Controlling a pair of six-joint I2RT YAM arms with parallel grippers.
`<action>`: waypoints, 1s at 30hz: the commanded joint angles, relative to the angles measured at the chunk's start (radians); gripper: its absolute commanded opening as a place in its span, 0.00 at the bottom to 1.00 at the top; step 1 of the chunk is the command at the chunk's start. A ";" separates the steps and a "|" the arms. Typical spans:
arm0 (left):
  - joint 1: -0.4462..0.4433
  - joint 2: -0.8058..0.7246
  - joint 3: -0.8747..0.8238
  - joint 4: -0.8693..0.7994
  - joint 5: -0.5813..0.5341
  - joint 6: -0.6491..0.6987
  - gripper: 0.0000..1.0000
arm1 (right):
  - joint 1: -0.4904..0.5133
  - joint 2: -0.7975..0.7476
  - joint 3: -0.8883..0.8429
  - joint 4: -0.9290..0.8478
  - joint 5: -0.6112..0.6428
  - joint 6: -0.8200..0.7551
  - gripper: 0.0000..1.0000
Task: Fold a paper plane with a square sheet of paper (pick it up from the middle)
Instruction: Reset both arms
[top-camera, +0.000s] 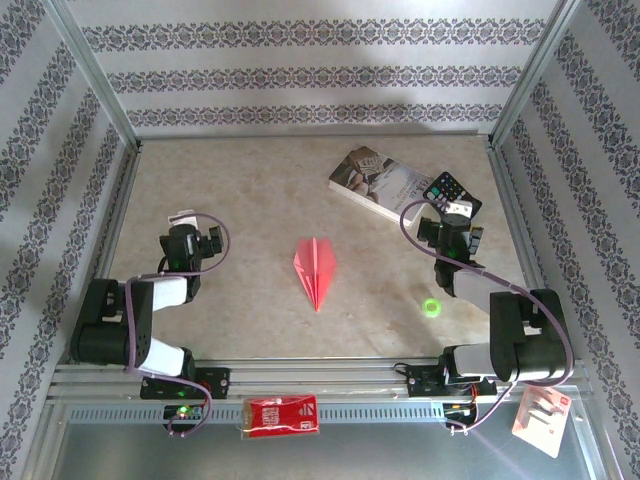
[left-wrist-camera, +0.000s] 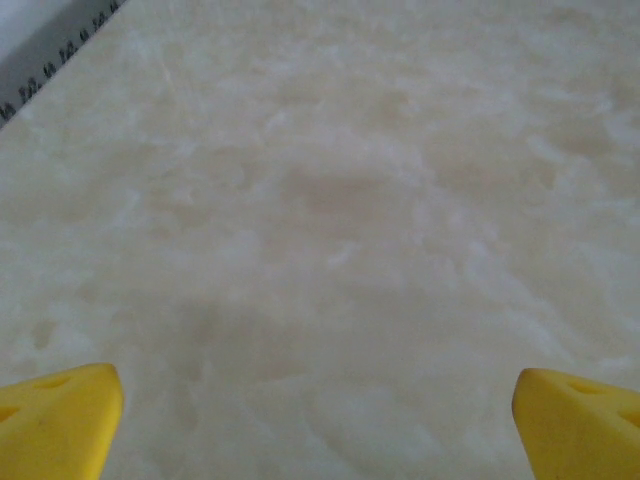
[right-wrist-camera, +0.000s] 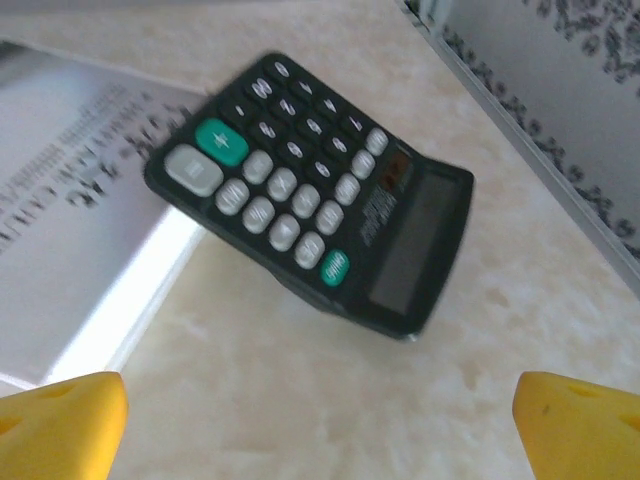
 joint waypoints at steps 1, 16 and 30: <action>0.026 0.020 0.017 0.120 0.088 0.031 1.00 | -0.021 0.011 0.000 0.125 -0.132 -0.014 0.98; 0.018 0.123 -0.034 0.320 0.162 0.068 1.00 | -0.029 0.152 -0.093 0.450 -0.194 -0.054 0.98; 0.018 0.125 -0.034 0.328 0.171 0.074 1.00 | 0.000 0.160 -0.084 0.451 -0.177 -0.086 0.98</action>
